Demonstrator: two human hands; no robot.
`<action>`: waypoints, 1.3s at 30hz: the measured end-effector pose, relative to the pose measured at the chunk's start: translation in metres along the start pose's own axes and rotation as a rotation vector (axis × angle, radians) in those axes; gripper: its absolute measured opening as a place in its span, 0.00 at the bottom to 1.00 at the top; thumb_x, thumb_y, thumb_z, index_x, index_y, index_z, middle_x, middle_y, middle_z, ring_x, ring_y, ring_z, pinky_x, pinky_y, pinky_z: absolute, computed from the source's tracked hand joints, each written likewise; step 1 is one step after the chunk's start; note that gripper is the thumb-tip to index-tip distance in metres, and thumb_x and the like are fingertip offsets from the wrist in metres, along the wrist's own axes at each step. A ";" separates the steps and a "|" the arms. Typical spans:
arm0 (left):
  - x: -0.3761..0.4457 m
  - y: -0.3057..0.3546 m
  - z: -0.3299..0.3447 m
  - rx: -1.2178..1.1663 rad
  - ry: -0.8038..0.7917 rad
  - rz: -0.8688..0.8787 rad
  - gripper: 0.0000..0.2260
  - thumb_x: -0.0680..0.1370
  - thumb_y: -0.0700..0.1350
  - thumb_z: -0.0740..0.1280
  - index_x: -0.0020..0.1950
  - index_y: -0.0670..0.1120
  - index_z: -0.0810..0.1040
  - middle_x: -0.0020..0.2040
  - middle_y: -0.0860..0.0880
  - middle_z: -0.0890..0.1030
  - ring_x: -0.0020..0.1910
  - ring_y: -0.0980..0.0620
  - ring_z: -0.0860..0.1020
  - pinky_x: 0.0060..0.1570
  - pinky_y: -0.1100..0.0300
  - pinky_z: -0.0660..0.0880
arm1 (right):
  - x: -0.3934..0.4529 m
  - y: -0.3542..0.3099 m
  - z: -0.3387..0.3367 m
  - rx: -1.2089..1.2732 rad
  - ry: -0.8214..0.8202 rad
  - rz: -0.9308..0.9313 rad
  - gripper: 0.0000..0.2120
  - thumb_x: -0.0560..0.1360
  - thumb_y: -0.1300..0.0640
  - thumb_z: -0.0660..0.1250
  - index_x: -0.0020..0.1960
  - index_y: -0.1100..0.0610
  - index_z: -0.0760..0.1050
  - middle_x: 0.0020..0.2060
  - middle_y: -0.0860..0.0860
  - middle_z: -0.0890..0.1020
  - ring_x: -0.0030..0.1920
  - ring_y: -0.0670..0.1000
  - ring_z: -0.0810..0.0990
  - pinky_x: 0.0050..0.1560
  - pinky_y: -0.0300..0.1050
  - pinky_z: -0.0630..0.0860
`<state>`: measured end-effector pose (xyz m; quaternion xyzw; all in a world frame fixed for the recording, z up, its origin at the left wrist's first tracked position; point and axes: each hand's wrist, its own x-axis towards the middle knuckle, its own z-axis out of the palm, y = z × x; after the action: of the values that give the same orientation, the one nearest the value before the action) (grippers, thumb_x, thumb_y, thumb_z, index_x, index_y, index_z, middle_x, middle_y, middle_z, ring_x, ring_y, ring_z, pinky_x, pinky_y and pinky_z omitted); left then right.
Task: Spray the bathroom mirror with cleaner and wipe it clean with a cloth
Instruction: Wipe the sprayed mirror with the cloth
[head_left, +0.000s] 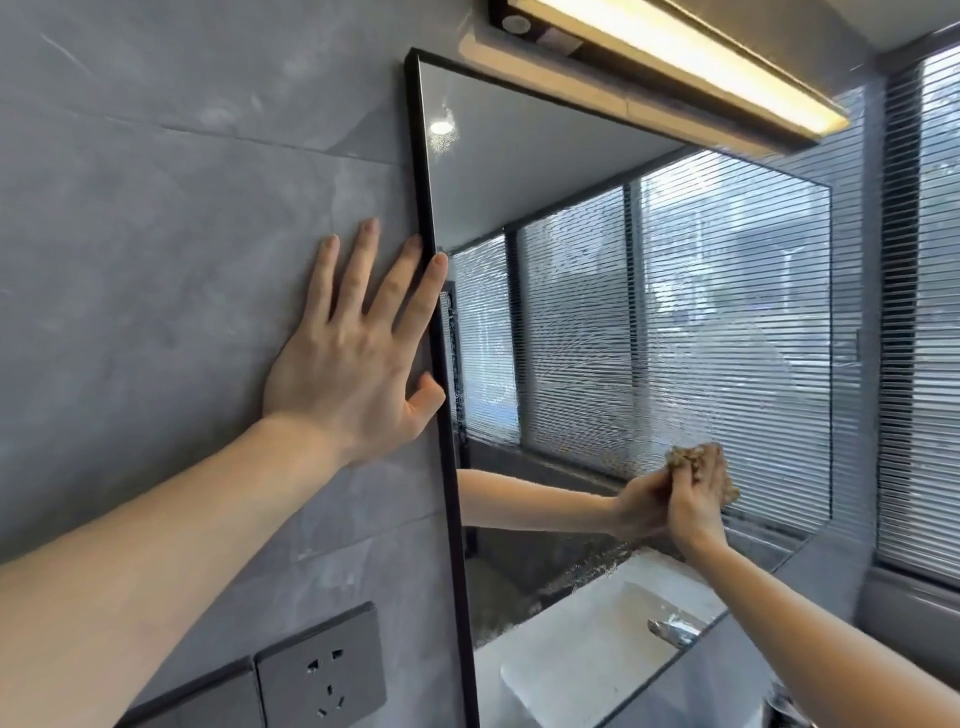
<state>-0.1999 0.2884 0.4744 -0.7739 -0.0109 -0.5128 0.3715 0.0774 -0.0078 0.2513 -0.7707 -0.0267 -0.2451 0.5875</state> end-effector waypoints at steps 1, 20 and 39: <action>0.000 0.000 0.000 0.000 0.002 -0.001 0.45 0.76 0.63 0.53 0.86 0.43 0.40 0.86 0.39 0.50 0.85 0.32 0.44 0.81 0.33 0.43 | 0.001 0.006 0.000 0.021 -0.004 0.081 0.32 0.89 0.42 0.47 0.87 0.51 0.39 0.86 0.48 0.40 0.86 0.49 0.37 0.84 0.51 0.33; 0.000 0.000 -0.001 -0.039 0.017 -0.012 0.44 0.75 0.62 0.51 0.87 0.44 0.45 0.86 0.39 0.54 0.84 0.32 0.47 0.82 0.33 0.43 | -0.179 -0.088 0.049 -0.130 -0.279 -0.864 0.38 0.85 0.51 0.58 0.87 0.53 0.40 0.86 0.49 0.39 0.86 0.56 0.36 0.84 0.54 0.35; 0.001 0.001 0.002 -0.010 0.035 -0.006 0.44 0.75 0.63 0.51 0.87 0.43 0.45 0.86 0.38 0.54 0.84 0.31 0.46 0.81 0.32 0.43 | -0.062 0.077 0.032 0.120 0.054 0.335 0.30 0.90 0.49 0.48 0.87 0.57 0.42 0.86 0.50 0.43 0.86 0.53 0.43 0.85 0.54 0.39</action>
<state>-0.1981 0.2885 0.4741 -0.7666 -0.0042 -0.5275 0.3662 0.0594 0.0128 0.1514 -0.7212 0.1034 -0.1624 0.6655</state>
